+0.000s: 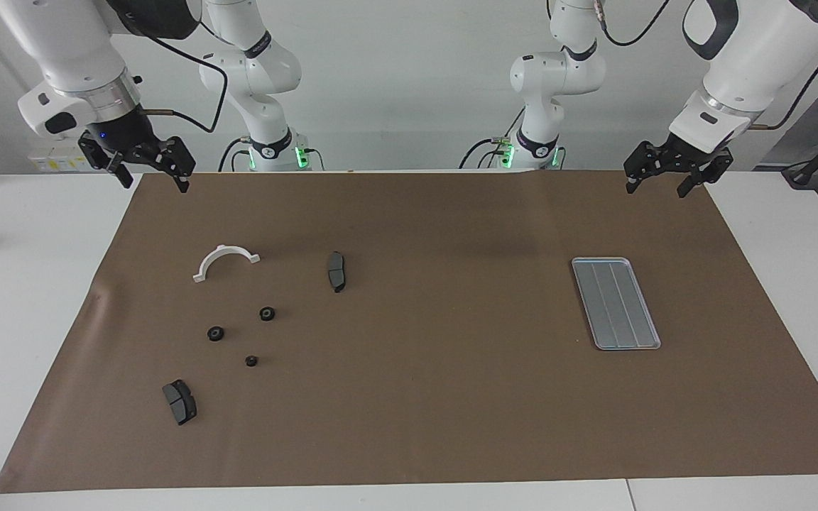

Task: Pick bearing gear from pile to tray
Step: 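Grasp a small black bearing gear from the pile with the right gripper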

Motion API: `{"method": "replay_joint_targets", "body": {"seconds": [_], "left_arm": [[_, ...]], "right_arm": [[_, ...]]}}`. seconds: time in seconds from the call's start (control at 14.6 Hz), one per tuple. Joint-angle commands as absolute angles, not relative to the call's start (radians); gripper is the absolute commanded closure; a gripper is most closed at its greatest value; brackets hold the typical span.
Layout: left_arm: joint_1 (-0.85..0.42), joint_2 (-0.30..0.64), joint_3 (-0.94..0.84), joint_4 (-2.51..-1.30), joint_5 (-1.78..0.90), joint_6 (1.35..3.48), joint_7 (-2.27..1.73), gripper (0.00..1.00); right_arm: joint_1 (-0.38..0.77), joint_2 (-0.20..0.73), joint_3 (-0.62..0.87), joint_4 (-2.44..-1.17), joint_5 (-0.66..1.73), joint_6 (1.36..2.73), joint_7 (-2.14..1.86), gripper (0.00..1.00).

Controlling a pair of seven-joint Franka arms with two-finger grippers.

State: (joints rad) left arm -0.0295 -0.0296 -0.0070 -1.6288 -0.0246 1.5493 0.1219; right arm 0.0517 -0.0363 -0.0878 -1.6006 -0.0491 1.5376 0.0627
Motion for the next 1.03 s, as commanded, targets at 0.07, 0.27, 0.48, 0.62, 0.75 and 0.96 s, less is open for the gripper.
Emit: {"method": "replay_joint_targets", "body": {"seconds": [0.07, 0.27, 0.48, 0.62, 0.75, 0.96], "left_arm": [[-0.020, -0.058, -0.014, -1.658, -0.008, 1.559, 0.126, 0.00], [-0.020, -0.058, -0.014, -1.658, -0.008, 1.557, 0.126, 0.00], [-0.020, -0.058, -0.014, -1.660, -0.008, 1.557, 0.126, 0.00], [-0.020, -0.058, -0.014, -1.658, -0.008, 1.559, 0.126, 0.00], [-0.018, -0.058, -0.014, -1.658, -0.008, 1.557, 0.126, 0.00], [-0.020, -0.058, -0.014, -1.660, -0.008, 1.557, 0.126, 0.00]], "right_arm": [[0.052, -0.069, -0.091, -1.693, -0.029, 1.638, 0.025, 0.00], [0.049, -0.035, -0.091, -1.796, -0.029, 1.846, -0.056, 0.00], [0.051, 0.090, -0.091, -1.812, -0.017, 1.980, -0.086, 0.00], [0.041, 0.173, -0.089, -1.815, 0.011, 2.078, -0.145, 0.00], [0.038, 0.250, -0.091, -1.834, 0.064, 2.184, -0.218, 0.00], [0.031, 0.330, -0.091, -1.859, 0.064, 2.327, -0.265, 0.00]]}}
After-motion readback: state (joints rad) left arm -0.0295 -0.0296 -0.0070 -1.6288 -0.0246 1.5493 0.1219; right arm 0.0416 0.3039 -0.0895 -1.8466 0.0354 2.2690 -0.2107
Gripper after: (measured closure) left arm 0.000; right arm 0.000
